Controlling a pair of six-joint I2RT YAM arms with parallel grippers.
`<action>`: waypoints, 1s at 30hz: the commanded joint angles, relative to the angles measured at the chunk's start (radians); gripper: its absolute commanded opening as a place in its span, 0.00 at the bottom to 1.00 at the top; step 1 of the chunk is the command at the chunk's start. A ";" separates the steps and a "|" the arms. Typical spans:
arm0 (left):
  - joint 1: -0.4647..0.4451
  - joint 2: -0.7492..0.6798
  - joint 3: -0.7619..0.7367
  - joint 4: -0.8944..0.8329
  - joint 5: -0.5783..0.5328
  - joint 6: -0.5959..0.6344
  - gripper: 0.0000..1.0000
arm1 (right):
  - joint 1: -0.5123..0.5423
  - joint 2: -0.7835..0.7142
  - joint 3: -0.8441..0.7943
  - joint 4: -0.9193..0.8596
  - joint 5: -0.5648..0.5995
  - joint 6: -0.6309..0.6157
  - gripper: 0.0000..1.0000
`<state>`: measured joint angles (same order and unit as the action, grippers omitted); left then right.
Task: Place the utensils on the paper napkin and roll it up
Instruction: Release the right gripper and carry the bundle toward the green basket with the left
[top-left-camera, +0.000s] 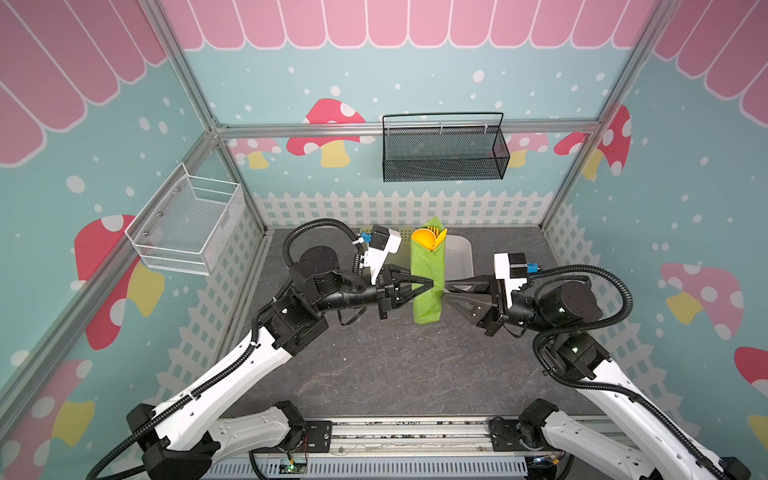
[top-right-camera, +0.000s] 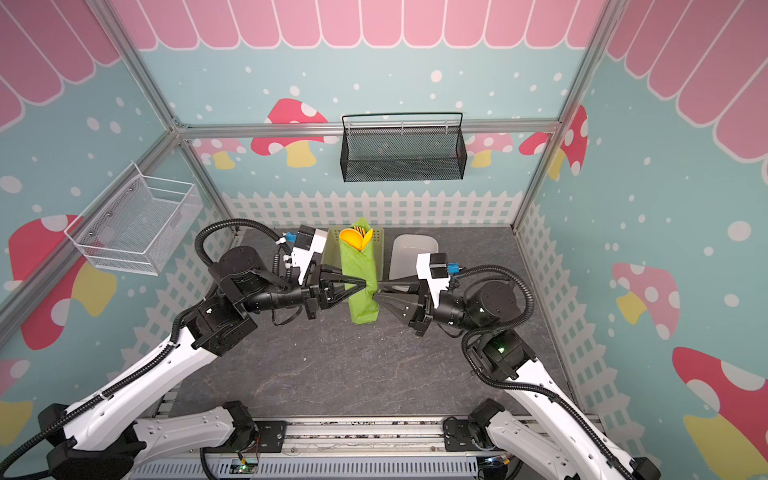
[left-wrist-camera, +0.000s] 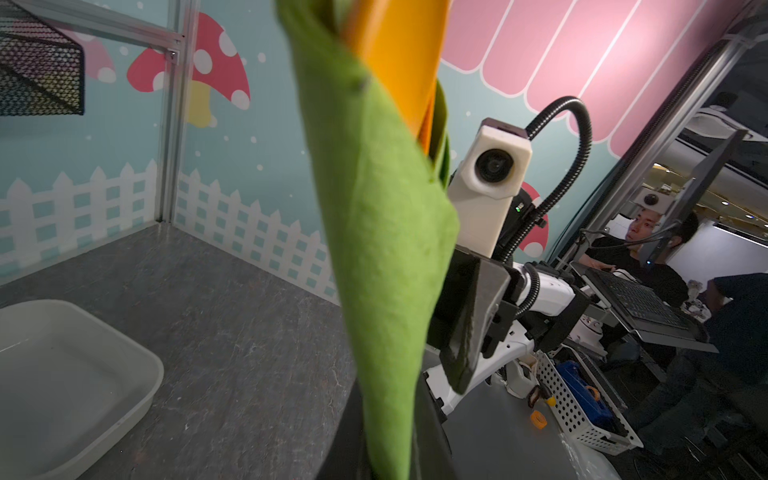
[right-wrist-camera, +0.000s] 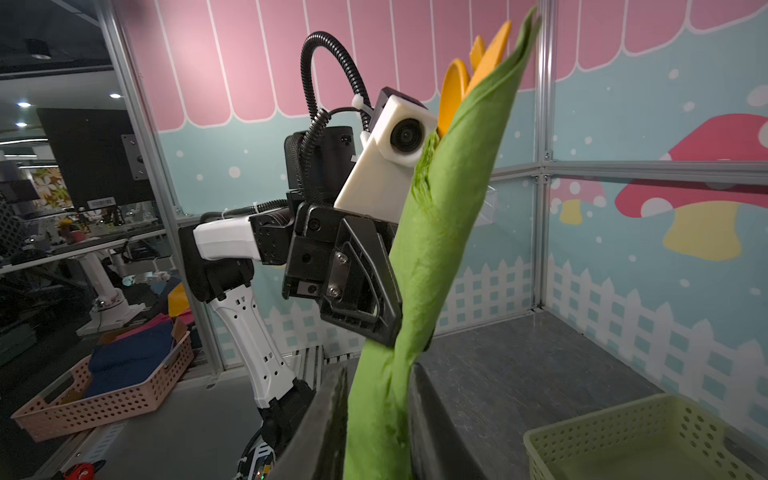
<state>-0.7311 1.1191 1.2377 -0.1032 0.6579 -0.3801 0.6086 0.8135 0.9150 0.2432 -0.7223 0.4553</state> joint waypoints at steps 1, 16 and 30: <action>0.055 0.018 0.013 -0.075 -0.044 0.020 0.06 | -0.004 -0.025 0.022 -0.128 0.115 -0.081 0.28; 0.236 0.188 -0.068 -0.177 -0.112 0.015 0.03 | -0.008 -0.020 -0.101 -0.280 0.385 -0.154 0.28; 0.359 0.548 0.129 -0.273 -0.048 0.009 0.00 | -0.013 0.011 -0.148 -0.288 0.388 -0.168 0.29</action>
<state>-0.4019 1.6279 1.2919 -0.3393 0.5808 -0.3820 0.6018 0.8207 0.7742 -0.0418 -0.3359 0.3157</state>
